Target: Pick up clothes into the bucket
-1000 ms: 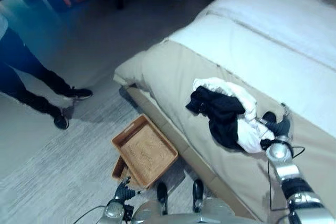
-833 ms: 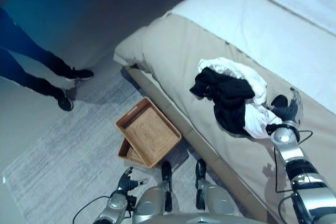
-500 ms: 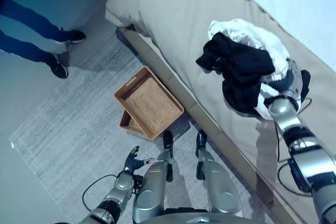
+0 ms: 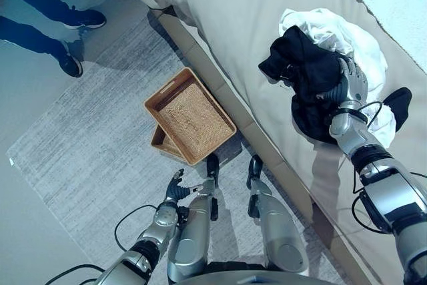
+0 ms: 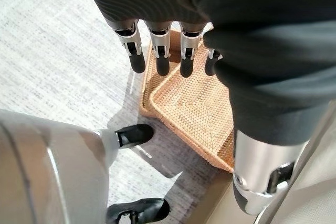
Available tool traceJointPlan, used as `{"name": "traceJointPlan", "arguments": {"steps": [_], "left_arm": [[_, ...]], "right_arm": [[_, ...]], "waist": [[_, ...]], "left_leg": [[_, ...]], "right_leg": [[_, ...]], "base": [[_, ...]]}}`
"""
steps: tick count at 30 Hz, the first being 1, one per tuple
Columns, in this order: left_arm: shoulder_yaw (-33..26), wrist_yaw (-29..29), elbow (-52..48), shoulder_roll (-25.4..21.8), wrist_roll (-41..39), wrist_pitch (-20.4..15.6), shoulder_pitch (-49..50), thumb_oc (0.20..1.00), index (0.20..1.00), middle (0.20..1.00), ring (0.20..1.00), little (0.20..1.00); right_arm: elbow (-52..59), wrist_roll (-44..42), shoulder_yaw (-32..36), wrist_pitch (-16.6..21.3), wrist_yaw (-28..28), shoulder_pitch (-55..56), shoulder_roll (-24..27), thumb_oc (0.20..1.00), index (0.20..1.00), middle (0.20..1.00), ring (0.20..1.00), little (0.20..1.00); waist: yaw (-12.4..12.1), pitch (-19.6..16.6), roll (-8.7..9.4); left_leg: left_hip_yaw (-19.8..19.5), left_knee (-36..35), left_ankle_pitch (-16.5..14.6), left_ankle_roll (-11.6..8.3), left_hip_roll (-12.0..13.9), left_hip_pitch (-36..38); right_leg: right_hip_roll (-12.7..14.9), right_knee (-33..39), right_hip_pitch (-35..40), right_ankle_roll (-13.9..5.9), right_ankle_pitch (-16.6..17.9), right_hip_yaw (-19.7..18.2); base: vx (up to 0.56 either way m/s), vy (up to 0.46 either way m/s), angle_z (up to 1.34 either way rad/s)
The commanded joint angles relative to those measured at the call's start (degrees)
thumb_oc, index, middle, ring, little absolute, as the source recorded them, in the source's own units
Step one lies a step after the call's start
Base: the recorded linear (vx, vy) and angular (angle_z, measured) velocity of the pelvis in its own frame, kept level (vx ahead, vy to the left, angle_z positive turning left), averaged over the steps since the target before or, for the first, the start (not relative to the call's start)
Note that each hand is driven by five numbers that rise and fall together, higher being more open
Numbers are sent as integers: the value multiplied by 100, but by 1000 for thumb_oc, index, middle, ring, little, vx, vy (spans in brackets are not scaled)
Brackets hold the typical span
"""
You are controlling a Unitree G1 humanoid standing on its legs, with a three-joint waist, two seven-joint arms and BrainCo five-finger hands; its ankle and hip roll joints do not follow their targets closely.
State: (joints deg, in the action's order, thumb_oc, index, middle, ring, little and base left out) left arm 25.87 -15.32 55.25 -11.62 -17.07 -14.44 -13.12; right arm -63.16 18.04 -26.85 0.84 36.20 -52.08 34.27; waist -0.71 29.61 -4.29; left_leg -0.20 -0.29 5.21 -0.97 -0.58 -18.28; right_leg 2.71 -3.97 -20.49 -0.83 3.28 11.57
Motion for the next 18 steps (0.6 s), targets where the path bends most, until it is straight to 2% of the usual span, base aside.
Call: {"name": "traceJointPlan", "arguments": {"steps": [1,7,8,9,10,14,18], "left_arm": [[50,-103,-57,-23,-191,-123,4,1000,1000,1000,1000,1000],[89,-66,-51,-13,-310,-88,-74,1000,1000,1000,1000,1000],[93,-46,-13,-8,-361,-66,-105,1000,1000,1000,1000,1000],[104,-36,-3,-10,-368,-41,-122,1000,1000,1000,1000,1000],[113,-28,18,2,-372,-27,-132,1000,1000,1000,1000,1000],[115,-27,25,16,-380,11,-159,1000,1000,1000,1000,1000],[36,-80,64,29,-375,4,-180,1000,1000,1000,1000,1000]], "right_arm": [[-225,57,-350,-59,1,-604,127,1000,1000,1000,1000,1000],[-861,-176,-523,-147,-399,-971,45,1000,1000,1000,1000,1000],[-1160,-180,-658,-251,-660,-1163,27,1000,1000,1000,1000,1000],[-1250,-197,-674,-275,-687,-1254,6,457,457,457,457,457],[-1318,-239,-635,-284,-686,-1294,-3,200,200,200,200,200],[-1292,-378,-550,-267,-579,-1354,31,200,200,200,200,200],[-628,-672,-280,-110,-231,-1248,228,200,200,200,200,200]], "waist": [[-19,-20,314],[-71,18,329],[-89,18,338],[-93,18,341],[-92,18,339],[-90,18,337],[-11,18,399]], "left_leg": [[-84,612,-304,-215,73,-150],[-137,592,-257,-219,57,-239],[-153,576,-239,-224,52,-265],[-164,562,-232,-224,52,-275],[-175,554,-222,-226,50,-282],[-222,503,-183,-232,40,-282],[-266,482,-194,-224,16,-195]], "right_leg": [[613,-718,-28,-642,-334,-254],[634,-680,-67,-644,-296,-211],[636,-659,-73,-639,-287,-192],[642,-652,-82,-636,-283,-177],[645,-648,-87,-635,-280,-168],[652,-600,-62,-637,-269,-136],[654,-562,58,-637,-281,-165]], "base": [[10,11,5],[11,-2,5],[24,6,6],[25,2,10],[21,-8,12],[18,-5,9],[10,-2,4]]}}
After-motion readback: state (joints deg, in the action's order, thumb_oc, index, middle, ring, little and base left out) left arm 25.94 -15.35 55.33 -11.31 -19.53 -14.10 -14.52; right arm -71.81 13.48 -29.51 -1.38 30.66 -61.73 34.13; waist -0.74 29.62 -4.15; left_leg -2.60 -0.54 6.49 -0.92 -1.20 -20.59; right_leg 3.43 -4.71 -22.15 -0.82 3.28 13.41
